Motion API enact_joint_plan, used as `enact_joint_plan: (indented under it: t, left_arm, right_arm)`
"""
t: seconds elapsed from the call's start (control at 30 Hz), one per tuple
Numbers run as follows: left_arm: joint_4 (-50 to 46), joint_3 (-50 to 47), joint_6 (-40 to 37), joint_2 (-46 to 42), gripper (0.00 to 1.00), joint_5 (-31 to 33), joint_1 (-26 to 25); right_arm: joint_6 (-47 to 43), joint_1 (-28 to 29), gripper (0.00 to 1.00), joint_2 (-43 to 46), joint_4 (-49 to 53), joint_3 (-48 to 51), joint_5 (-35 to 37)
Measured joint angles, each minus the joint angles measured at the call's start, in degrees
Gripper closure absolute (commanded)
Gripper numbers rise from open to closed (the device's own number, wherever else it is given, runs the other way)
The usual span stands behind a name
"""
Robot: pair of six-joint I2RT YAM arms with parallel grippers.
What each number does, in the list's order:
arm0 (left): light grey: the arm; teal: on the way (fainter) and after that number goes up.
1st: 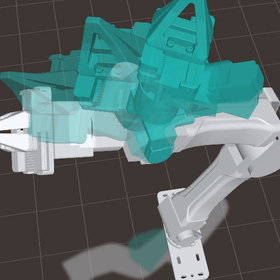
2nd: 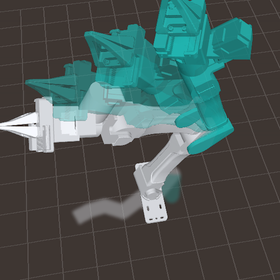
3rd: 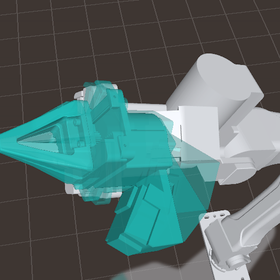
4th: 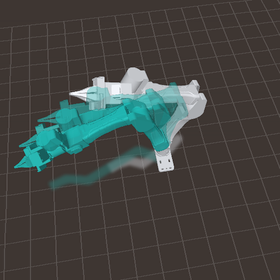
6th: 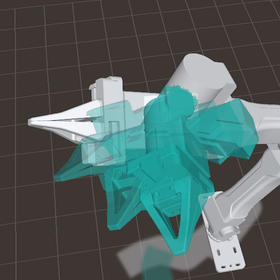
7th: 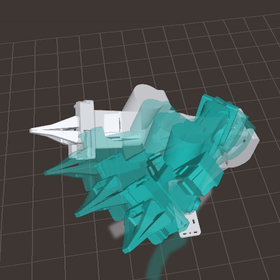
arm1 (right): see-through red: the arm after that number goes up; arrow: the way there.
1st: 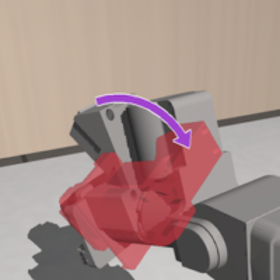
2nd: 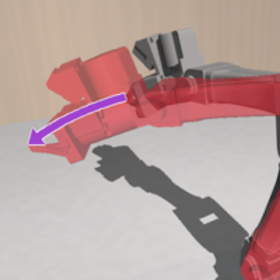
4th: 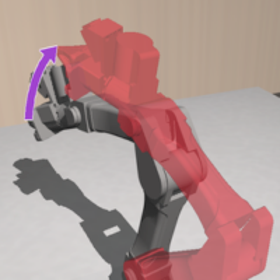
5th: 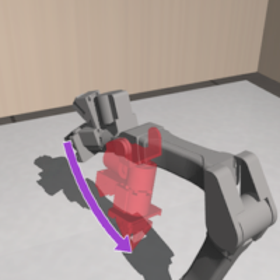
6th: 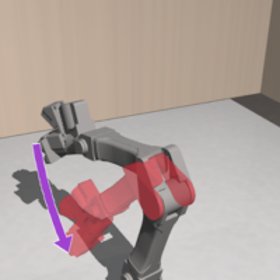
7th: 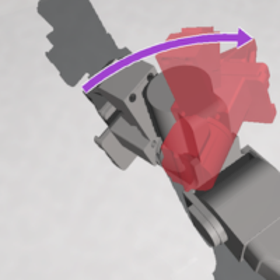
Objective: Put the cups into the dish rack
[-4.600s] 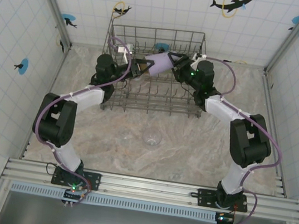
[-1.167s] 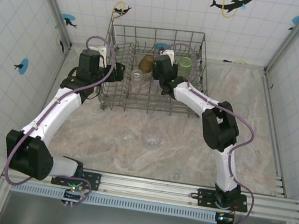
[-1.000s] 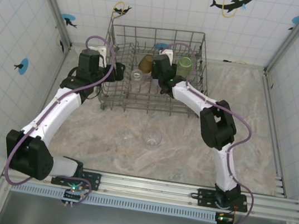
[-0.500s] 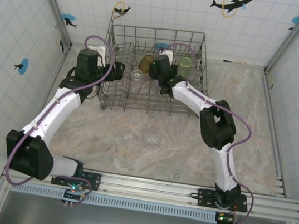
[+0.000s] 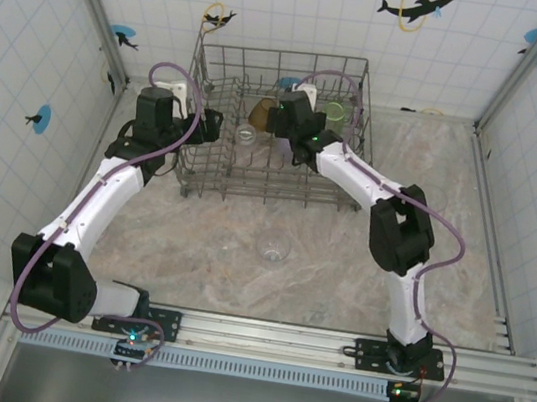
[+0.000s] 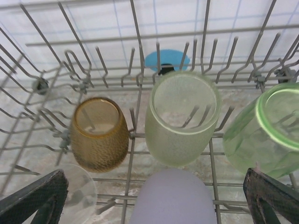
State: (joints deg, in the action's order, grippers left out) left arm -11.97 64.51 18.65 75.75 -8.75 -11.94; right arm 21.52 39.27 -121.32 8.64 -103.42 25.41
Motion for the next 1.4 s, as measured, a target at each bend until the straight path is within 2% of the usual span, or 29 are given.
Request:
enact_joint_plan:
  t: [0.23,0.63,0.93,1.2,1.4]
  left_arm:
    - [0.2,0.0,1.1,0.0,0.03,0.4,0.0]
    - [-2.9,1.6,4.3,0.2,0.02,3.8,-0.3]
    - [-9.8,4.5,9.1,0.4,0.03,12.0,-0.8]
    - [-16.0,7.2,13.3,0.7,0.02,19.8,-0.7]
    - [-18.4,8.7,16.2,1.2,0.02,16.0,0.1]
  right_arm:
    - [1.9,0.0,0.01,6.8,2.9,0.7,-1.5]
    - [6.5,0.0,0.01,21.0,8.5,15.8,-4.1]
    - [7.6,-1.1,0.01,33.5,8.7,29.5,-7.8]
    - [7.8,-5.9,0.01,44.0,7.4,40.2,-13.0]
    - [7.6,-8.3,0.01,47.0,6.3,44.2,-16.7]
